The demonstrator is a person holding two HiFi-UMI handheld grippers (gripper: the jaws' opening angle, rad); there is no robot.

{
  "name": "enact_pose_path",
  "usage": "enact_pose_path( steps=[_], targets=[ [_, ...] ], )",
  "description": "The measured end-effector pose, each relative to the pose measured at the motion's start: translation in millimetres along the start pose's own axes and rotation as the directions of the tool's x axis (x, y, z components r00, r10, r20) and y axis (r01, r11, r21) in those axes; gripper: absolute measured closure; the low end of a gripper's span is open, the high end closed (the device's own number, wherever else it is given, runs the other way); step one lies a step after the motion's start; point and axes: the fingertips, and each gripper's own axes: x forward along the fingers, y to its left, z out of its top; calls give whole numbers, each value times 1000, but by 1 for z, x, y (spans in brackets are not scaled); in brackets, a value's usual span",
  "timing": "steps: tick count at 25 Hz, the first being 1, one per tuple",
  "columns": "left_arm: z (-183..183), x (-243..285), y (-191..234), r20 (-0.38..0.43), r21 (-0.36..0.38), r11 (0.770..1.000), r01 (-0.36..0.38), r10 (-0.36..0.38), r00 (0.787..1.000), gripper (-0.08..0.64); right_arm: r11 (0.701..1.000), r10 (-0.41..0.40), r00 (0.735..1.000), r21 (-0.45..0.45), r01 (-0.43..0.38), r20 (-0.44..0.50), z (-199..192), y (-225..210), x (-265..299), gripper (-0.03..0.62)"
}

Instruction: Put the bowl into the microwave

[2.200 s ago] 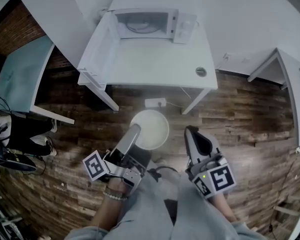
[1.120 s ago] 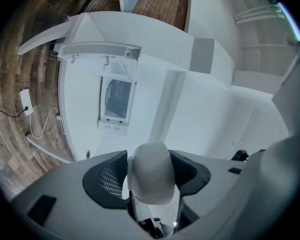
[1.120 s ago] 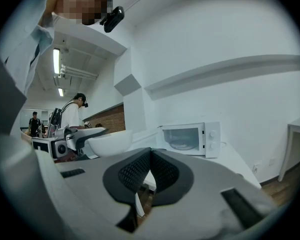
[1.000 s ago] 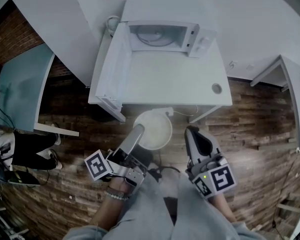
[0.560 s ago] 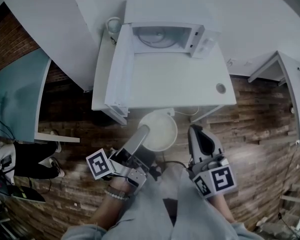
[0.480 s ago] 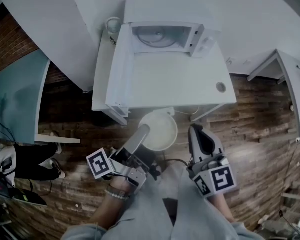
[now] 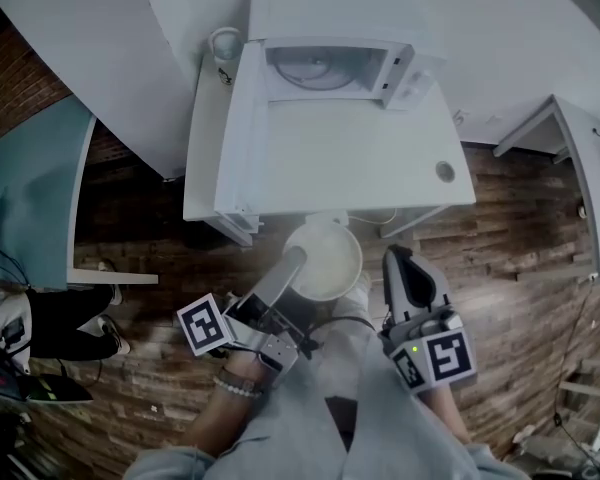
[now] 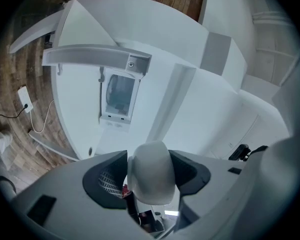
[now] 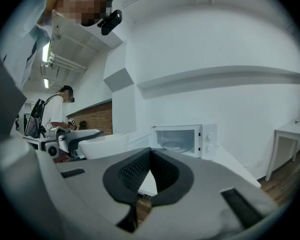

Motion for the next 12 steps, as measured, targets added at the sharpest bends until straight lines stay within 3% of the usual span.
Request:
enact_pose_path(
  steps=[9, 12],
  targets=[
    [6, 26, 11, 27, 27, 1000, -14, 13, 1000, 316, 998, 64, 998, -19, -64, -6, 2, -20, 27, 589],
    [9, 44, 13, 45, 43, 999, -16, 14, 999, 316, 985, 112, 993, -130, -114, -27, 7, -32, 38, 589]
  ],
)
